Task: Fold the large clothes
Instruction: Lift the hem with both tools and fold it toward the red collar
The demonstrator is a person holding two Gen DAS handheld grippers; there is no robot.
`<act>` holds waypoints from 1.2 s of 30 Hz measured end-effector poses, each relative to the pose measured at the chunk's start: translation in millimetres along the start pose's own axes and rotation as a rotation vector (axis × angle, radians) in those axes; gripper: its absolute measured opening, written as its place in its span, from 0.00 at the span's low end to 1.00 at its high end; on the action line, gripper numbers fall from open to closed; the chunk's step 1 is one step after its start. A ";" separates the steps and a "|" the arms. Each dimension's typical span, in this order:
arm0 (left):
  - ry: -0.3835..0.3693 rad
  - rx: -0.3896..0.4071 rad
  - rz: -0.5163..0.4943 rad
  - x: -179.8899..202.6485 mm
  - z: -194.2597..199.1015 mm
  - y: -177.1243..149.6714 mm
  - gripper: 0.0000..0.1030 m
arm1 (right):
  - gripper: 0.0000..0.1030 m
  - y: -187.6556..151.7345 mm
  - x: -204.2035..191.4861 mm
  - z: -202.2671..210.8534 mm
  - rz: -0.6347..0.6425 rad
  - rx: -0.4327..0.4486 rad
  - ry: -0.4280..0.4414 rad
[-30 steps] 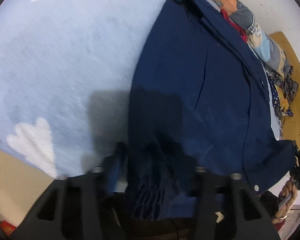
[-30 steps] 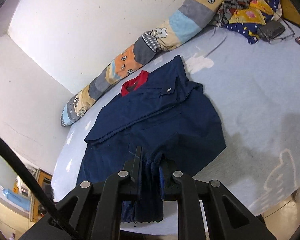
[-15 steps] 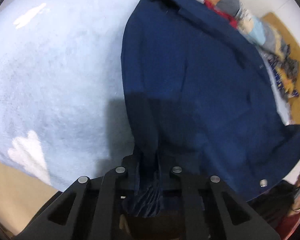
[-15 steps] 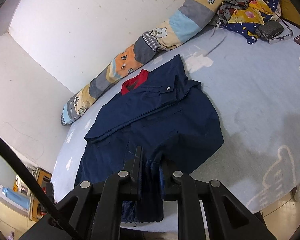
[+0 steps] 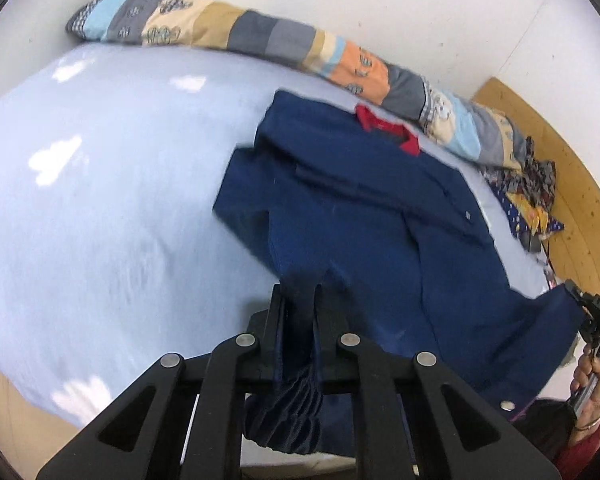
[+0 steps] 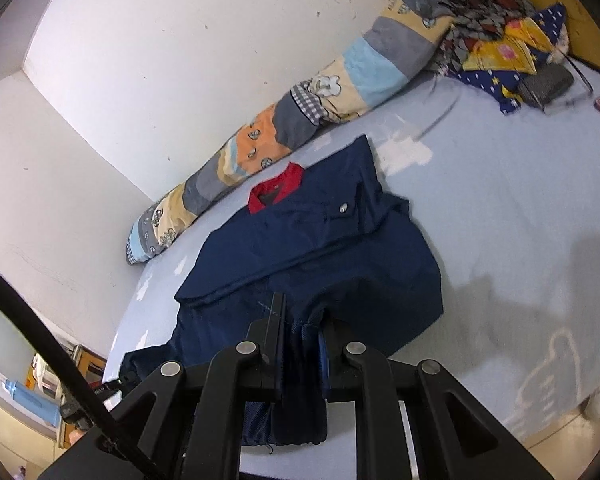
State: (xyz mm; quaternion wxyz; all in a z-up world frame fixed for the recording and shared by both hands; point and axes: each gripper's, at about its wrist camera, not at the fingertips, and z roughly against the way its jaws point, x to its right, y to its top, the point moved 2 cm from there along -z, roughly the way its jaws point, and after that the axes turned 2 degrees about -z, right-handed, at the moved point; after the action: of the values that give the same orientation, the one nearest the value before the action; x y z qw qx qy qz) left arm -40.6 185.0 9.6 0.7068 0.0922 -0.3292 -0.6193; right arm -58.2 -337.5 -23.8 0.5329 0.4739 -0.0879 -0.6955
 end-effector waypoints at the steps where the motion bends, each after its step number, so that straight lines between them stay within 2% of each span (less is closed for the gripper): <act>1: -0.008 0.007 0.006 -6.6 1.4 5.2 0.10 | 0.13 5.7 -1.8 -1.3 0.004 0.004 0.003; 9: -0.015 0.060 0.075 -10.7 -7.7 79.6 0.09 | 0.13 64.3 -9.3 -30.3 0.015 0.015 -0.006; 14: -0.003 0.058 0.077 -12.2 -37.8 133.0 0.09 | 0.13 110.5 -9.4 -70.4 0.023 0.005 -0.031; 23: 0.036 0.001 0.048 -12.1 -143.2 237.6 0.09 | 0.13 187.9 8.1 -184.2 0.015 -0.044 -0.114; 26: 0.072 -0.041 0.054 -16.1 -192.8 268.2 0.09 | 0.14 211.5 22.3 -226.6 -0.024 -0.058 -0.140; 27: 0.108 -0.061 0.061 -21.0 -214.5 277.7 0.05 | 0.14 218.8 29.4 -243.5 -0.042 -0.068 -0.150; 28: 0.131 -0.083 0.069 -24.4 -229.6 282.3 0.02 | 0.14 222.7 35.5 -255.0 -0.060 -0.075 -0.157; 32: 0.188 -0.142 0.141 -57.1 -278.9 293.8 0.02 | 0.17 232.0 77.2 -311.9 -0.175 -0.133 -0.215; 36: 0.150 -0.144 0.154 -69.3 -293.8 292.6 0.02 | 0.17 228.2 98.2 -342.6 -0.237 -0.170 -0.194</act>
State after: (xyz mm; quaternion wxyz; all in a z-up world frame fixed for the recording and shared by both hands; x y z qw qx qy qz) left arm 366.9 231.5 -82.4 0.7797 0.0617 -0.2364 -0.5765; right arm 351.5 -382.4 -119.6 0.4742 0.3650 -0.0235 -0.8008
